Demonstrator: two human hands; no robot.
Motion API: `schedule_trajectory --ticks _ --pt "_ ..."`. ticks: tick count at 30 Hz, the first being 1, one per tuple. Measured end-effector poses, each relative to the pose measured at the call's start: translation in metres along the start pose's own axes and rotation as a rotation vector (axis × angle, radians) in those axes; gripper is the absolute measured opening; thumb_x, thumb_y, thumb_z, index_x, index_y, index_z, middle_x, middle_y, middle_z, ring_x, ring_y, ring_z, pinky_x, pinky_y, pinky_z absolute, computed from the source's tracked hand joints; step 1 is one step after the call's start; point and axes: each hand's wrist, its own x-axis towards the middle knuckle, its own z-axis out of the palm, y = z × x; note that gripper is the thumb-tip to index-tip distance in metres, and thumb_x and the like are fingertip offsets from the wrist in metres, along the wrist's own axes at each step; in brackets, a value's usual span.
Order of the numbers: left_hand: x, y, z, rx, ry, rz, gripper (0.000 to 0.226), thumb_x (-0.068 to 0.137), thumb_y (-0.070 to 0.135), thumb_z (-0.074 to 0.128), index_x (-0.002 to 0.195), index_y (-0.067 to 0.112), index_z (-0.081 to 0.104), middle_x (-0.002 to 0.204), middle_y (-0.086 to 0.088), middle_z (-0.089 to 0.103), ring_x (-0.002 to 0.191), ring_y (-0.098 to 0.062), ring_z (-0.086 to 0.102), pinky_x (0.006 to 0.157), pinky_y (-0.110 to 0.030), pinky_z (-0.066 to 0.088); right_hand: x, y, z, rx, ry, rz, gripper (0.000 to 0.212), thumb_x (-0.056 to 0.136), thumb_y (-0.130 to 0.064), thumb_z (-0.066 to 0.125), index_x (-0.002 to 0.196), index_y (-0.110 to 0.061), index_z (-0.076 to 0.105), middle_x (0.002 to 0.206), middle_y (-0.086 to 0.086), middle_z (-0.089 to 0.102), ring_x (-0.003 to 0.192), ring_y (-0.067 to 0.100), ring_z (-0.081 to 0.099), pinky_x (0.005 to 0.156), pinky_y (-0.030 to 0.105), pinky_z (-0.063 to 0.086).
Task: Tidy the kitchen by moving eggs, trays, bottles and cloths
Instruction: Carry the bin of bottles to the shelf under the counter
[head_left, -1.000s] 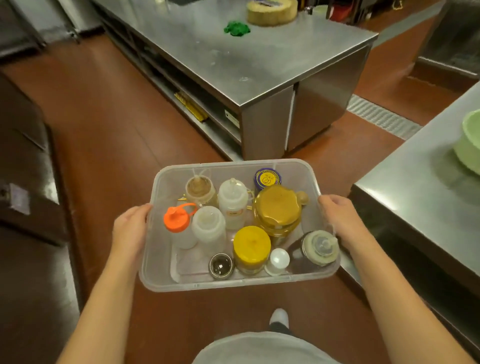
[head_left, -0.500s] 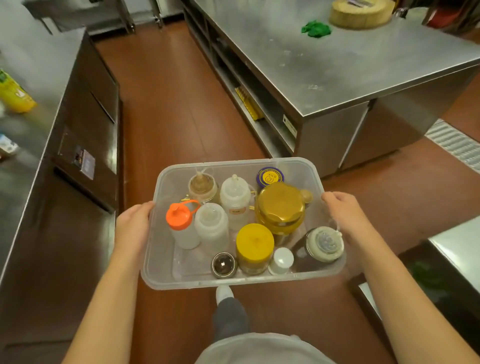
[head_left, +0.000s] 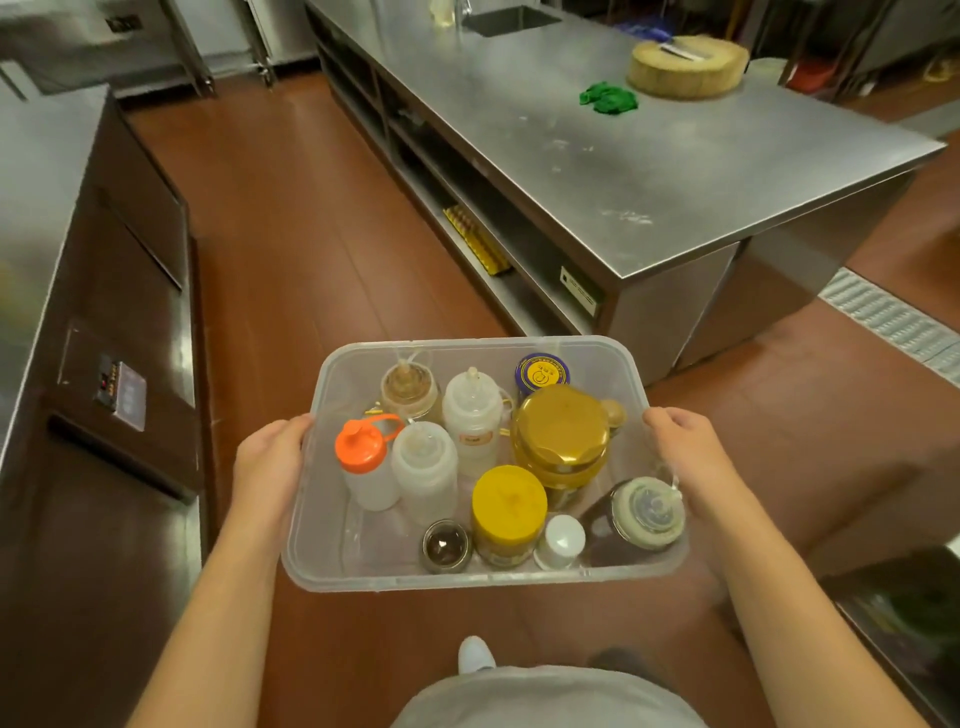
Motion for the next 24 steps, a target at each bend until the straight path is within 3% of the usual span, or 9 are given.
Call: schedule_trajectory --ticks 4,8,13,16,19,22,24 --pt "0.042 0.019 -0.010 0.028 -0.018 0.019 0.025 0.092 0.027 0.063 0.101 0.005 0.072 0.099 -0.019 0.072 0.081 -0.027 0.065 0.087 -0.050 0.055 0.013 -0.018 0.036 0.024 -0.008 0.028 0.026 0.088 -0.023 0.049 0.066 -0.021 0.037 0.064 0.001 0.029 0.062 0.018 0.029 0.062 0.035 0.025" --pt "0.088 0.027 -0.012 0.038 -0.015 0.020 0.018 0.094 0.026 0.061 0.085 0.016 0.073 0.091 -0.012 0.073 0.079 -0.024 0.065 0.077 -0.039 0.053 0.039 -0.040 0.067 0.008 -0.048 0.031 0.022 0.091 -0.022 0.049 0.070 -0.018 0.041 0.069 0.004 0.032 0.064 0.018 0.031 0.062 0.034 0.025" --pt "0.150 0.032 -0.004 0.013 0.039 -0.024 0.016 0.094 0.024 0.063 0.082 0.015 0.069 0.084 -0.011 0.068 0.077 -0.023 0.061 0.072 -0.035 0.048 0.097 -0.068 0.112 -0.044 -0.092 0.037 0.022 0.093 -0.020 0.050 0.072 -0.014 0.047 0.071 0.006 0.036 0.070 0.021 0.033 0.063 0.033 0.026" --pt "0.192 0.040 0.002 0.021 0.093 -0.056 0.018 0.093 0.026 0.063 0.079 0.017 0.069 0.082 -0.011 0.069 0.077 -0.024 0.063 0.073 -0.037 0.049 0.142 -0.087 0.144 -0.083 -0.148 0.064 0.031 0.094 -0.022 0.050 0.082 0.006 0.058 0.076 0.009 0.043 0.071 0.022 0.039 0.062 0.033 0.029" --pt "0.236 0.052 0.008 0.020 0.140 -0.095 0.021 0.092 0.028 0.064 0.079 0.016 0.075 0.079 -0.008 0.074 0.078 -0.024 0.067 0.074 -0.038 0.052 0.191 -0.114 0.177 -0.136 -0.233 0.075 0.038 0.098 -0.025 0.047 0.101 0.009 0.062 0.085 0.011 0.052 0.075 0.021 0.047 0.068 0.035 0.037" --pt "0.276 0.068 0.012 0.023 0.182 -0.111 0.021 0.094 0.031 0.062 0.088 0.016 0.077 0.086 -0.010 0.075 0.081 -0.024 0.069 0.075 -0.039 0.053 0.239 -0.148 0.211 -0.189 -0.284 0.062 0.037 0.097 -0.029 0.047 0.101 0.002 0.066 0.089 0.016 0.060 0.079 0.025 0.055 0.075 0.042 0.047" --pt "0.301 0.076 0.012 0.010 0.215 -0.113 0.022 0.094 0.032 0.062 0.090 0.015 0.076 0.084 -0.009 0.074 0.079 -0.022 0.067 0.070 -0.036 0.051 0.264 -0.174 0.233 -0.215 -0.309 0.044 0.037 0.098 -0.030 0.046 0.104 0.001 0.066 0.095 0.019 0.064 0.088 0.031 0.061 0.087 0.050 0.050"
